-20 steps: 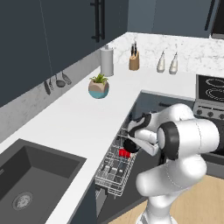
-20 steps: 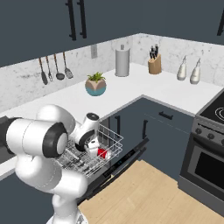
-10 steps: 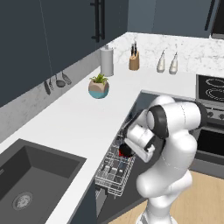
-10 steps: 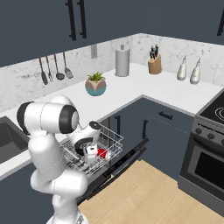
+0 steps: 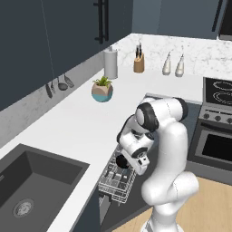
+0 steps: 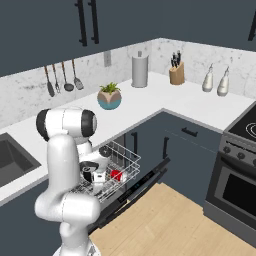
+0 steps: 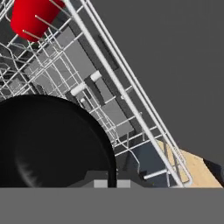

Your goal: Pick up the cup and bowl from the counter, place them in the dishwasher, and close the dishwasher door.

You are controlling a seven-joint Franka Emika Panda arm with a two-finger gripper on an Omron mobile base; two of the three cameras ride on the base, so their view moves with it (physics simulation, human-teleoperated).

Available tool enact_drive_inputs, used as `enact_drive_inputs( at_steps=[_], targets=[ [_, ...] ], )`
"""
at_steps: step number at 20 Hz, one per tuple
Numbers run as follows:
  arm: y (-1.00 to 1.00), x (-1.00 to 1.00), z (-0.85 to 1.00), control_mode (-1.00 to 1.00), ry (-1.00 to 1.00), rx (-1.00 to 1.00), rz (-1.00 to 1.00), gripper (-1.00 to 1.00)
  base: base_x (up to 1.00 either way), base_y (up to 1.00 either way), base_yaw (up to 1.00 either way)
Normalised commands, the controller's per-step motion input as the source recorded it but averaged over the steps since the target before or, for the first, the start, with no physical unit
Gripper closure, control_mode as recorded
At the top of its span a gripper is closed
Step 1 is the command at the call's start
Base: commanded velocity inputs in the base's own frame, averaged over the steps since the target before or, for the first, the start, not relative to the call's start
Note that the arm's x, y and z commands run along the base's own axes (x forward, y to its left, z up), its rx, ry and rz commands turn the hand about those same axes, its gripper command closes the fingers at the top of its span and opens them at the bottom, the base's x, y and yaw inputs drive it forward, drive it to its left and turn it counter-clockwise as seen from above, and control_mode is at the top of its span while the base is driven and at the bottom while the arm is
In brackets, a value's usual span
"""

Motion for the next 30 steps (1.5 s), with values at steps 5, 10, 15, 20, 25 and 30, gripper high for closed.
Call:
enact_drive_inputs(
  at_steps=[5, 10, 15, 20, 25, 30],
  targets=[
    [0.10, 0.36, -0.55, -1.00, 0.05, 0.03, -0.09, 1.00, 0.00, 0.00, 0.00],
    [0.03, 0.40, -0.54, -1.00, 0.06, 0.05, -0.09, 1.00, 0.00, 0.00, 0.00],
    [0.00, 0.26, -0.45, -1.00, 0.08, 0.04, -0.09, 1.00, 0.00, 0.00, 0.00],
    [0.01, 0.17, -0.43, -1.00, 0.10, 0.02, -0.09, -1.00, 0.00, 0.00, 0.00],
    [-0.03, -0.24, 0.00, -1.00, 0.01, 0.08, -0.08, -1.00, 0.00, 0.00, 0.00],
    [-0.43, -0.88, 0.84, -1.00, -0.03, 0.14, -0.09, -1.00, 0.00, 0.00, 0.00]
  ],
)
